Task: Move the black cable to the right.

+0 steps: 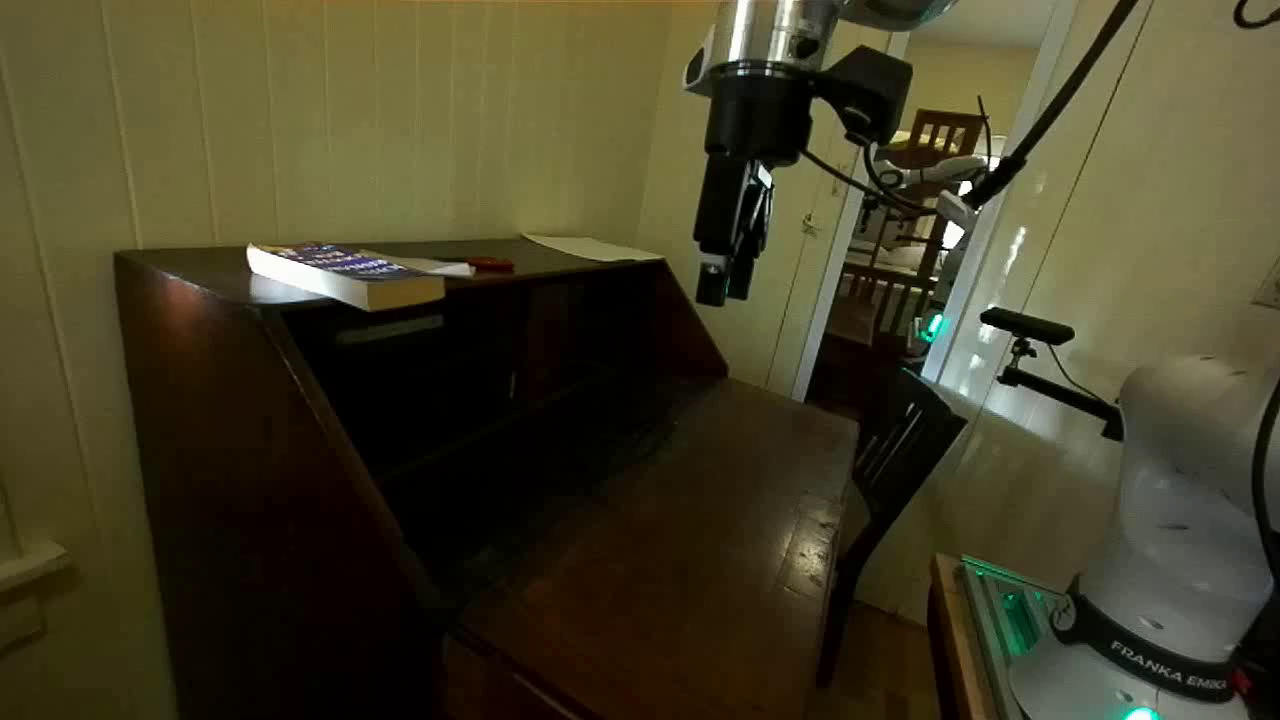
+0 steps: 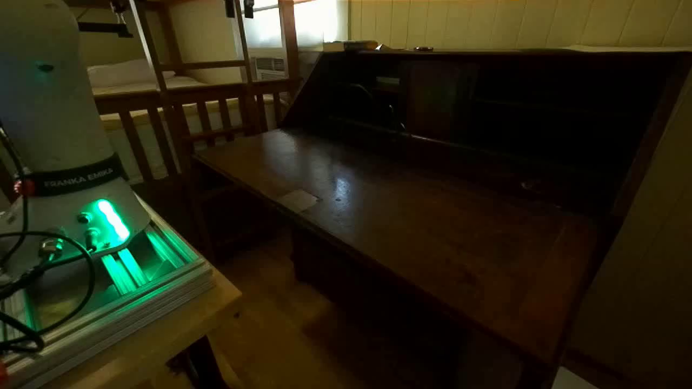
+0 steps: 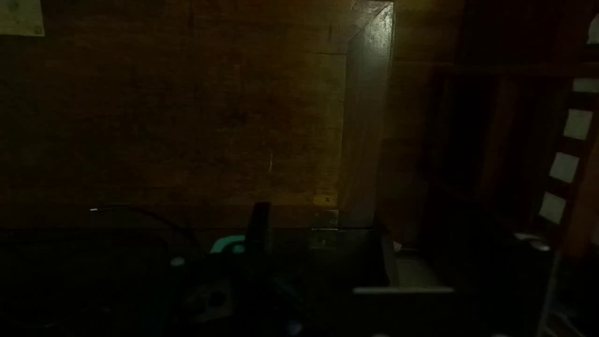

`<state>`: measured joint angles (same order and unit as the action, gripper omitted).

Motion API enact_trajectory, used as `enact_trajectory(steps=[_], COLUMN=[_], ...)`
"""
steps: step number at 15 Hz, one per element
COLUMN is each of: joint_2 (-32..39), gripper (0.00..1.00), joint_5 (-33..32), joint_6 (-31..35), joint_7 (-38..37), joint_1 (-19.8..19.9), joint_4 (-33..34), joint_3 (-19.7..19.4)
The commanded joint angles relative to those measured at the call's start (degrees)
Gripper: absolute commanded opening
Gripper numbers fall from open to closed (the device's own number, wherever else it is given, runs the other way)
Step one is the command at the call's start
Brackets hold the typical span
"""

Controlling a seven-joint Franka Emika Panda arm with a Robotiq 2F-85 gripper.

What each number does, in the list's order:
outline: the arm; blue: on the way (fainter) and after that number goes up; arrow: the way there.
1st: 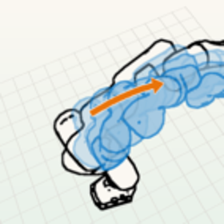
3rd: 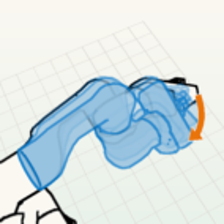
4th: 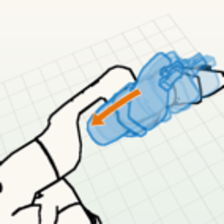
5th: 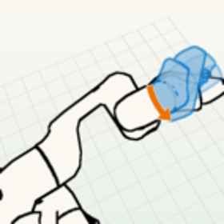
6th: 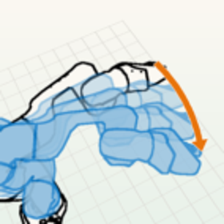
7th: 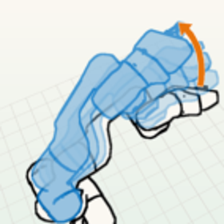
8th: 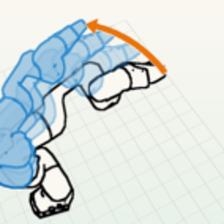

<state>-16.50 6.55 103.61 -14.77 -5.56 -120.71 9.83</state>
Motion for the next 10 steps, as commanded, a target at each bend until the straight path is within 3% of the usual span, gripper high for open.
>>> enact_trajectory(steps=[1,5,10], joint_2=[0.04,2.66,8.72], gripper=[1.00,1.00,1.00], joint_5=[-0.08,-2.00,-9.89], joint_6=[-0.09,1.73,5.12], joint_7=[-0.05,2.90,18.18], joint_1=[-0.24,1.71,4.41], joint_4=[0.09,0.45,2.26], joint_3=[-0.22,-2.66,-7.81])
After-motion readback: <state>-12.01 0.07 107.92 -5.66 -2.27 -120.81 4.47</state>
